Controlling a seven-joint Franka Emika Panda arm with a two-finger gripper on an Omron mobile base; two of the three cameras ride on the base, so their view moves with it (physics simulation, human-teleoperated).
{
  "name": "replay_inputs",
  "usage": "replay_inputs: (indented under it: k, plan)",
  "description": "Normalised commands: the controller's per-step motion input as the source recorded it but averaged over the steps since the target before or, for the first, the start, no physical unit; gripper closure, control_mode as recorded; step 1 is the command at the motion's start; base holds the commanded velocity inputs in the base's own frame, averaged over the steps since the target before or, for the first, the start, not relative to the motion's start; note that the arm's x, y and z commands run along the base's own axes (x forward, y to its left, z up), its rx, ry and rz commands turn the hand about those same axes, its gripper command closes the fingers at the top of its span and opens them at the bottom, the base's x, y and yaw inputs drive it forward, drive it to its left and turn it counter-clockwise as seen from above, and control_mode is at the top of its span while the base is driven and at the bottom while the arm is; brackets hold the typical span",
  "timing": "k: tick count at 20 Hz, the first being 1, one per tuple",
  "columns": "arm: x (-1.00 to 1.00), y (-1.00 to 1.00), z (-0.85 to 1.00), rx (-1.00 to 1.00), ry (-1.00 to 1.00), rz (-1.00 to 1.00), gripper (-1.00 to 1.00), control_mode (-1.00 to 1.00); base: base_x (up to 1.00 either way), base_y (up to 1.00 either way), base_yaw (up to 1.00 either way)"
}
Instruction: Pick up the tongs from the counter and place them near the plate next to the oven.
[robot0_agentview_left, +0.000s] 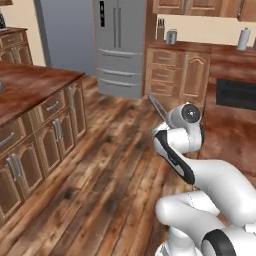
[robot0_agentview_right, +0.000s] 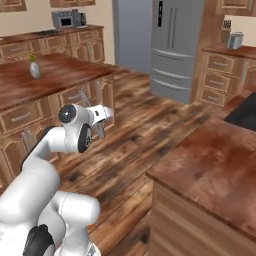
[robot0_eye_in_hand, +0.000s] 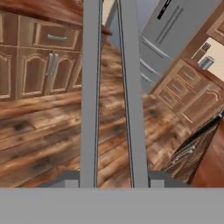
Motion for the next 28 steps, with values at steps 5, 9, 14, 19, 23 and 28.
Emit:
replay_inputs:
  k: [5, 9, 14, 19, 23, 28]
  plan:
    - [0.00, 0.00, 0.00, 0.00, 0.00, 0.00, 1.00, 1.00, 1.00, 0.77, -0.33]
    - [0.00, 0.00, 0.00, 0.00, 0.00, 0.00, 1.00, 1.00, 1.00, 0.56, -0.29]
    - [0.00, 0.00, 0.00, 0.00, 0.00, 0.00, 1.00, 1.00, 1.00, 0.34, -0.23]
    - [0.00, 0.00, 0.00, 0.00, 0.00, 0.00, 1.00, 1.00, 1.00, 0.14, -0.15]
    - [0.00, 0.00, 0.00, 0.00, 0.00, 0.00, 1.00, 1.00, 1.00, 0.00, -0.05]
    - [0.00, 0.00, 0.00, 0.00, 0.00, 0.00, 1.00, 1.00, 1.00, 0.00, 0.00]
